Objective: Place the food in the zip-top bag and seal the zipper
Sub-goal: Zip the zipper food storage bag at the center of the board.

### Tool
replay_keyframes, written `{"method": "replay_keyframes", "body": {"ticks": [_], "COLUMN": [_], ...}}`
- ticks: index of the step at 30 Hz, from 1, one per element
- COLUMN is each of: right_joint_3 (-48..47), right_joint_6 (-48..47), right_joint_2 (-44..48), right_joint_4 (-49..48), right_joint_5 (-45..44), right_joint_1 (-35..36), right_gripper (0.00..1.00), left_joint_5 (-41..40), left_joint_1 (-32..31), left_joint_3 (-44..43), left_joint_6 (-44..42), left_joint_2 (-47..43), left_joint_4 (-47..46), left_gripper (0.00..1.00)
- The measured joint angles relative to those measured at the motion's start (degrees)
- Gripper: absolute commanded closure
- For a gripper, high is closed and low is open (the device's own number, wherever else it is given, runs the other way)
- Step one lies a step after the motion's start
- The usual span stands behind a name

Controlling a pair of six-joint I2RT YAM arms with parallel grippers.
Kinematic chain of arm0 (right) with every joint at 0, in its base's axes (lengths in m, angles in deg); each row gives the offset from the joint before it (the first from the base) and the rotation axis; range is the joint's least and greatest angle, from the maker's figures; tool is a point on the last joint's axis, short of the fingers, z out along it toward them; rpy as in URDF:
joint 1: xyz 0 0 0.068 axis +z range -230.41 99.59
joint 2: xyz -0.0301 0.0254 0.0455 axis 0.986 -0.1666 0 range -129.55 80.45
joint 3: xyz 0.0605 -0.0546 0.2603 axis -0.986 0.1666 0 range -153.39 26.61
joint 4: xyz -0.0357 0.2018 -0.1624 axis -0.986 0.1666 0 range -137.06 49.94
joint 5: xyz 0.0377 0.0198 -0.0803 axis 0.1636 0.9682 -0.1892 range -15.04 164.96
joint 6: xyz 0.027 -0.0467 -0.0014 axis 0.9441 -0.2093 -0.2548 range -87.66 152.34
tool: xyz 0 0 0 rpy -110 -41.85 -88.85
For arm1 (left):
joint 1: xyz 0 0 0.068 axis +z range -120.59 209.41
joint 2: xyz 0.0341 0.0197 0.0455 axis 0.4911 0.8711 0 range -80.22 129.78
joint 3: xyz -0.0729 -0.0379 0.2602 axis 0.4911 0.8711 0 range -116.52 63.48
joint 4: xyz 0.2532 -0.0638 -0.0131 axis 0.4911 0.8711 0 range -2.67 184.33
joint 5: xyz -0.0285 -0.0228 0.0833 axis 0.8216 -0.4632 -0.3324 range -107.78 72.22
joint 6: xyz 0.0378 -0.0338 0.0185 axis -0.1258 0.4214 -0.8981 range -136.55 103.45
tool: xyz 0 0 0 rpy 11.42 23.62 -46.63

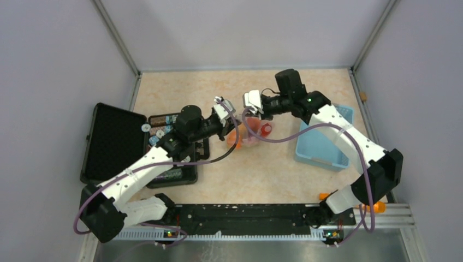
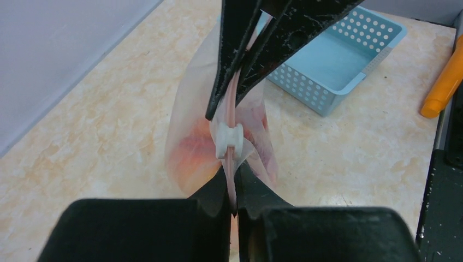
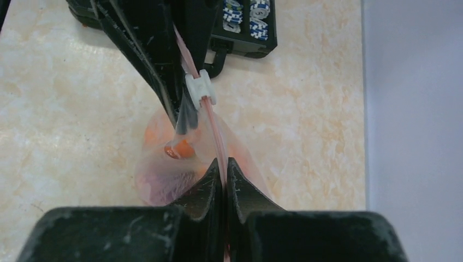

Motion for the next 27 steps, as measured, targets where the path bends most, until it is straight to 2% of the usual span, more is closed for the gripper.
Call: {"method": "replay_keyframes", "body": {"ticks": [1, 3, 4, 7, 14, 20, 25, 27], "right_joint_3": [0.8, 3.4, 4.8, 9.3, 13.0, 13.0, 13.0, 13.0], "right_joint_6": [0.7, 3.1, 4.3, 9.0, 20.1, 25.0, 26.7, 27.6], "right_joint_2": [0.4, 1.9, 2.7, 5.6, 9.8, 10.2, 11.4, 11.8], "right_joint_4": [-1.0, -3.8, -5.4, -10.7, -19.3, -20.2, -20.4, -20.8], "right_joint_5": [0.0, 0.0, 0.0, -0.5, -3.0, -1.6, -1.2, -1.1], "right_joint_1": [0.0, 0.0, 0.0, 0.0, 0.0, 0.0, 0.0, 0.0], "right_gripper": [1.00, 1.00, 1.00, 1.00, 1.00, 1.00, 1.00, 1.00], "left_joint_5": [-0.3, -1.1, -1.4, -2.2, -3.8, -4.4, -3.9, -3.2], "left_joint_1": [0.0, 0.0, -0.1, -0.1, -0.1, -0.1, -0.1, -0.1], "left_joint_3": [0.2, 0.9, 1.4, 2.9, 8.4, 13.5, 13.5, 13.2], "left_joint_6": [0.4, 1.1, 1.9, 3.7, 9.7, 14.4, 15.6, 15.9], "left_joint_2": [0.0, 0.0, 0.0, 0.0, -0.6, 1.5, 4.3, 5.5], "left_joint_4": [-0.6, -2.5, -3.7, -7.0, -18.2, -33.0, -38.4, -39.4], "left_gripper": [0.62, 0.47, 0.36, 0.29, 0.27, 0.29, 0.39, 0.36]}}
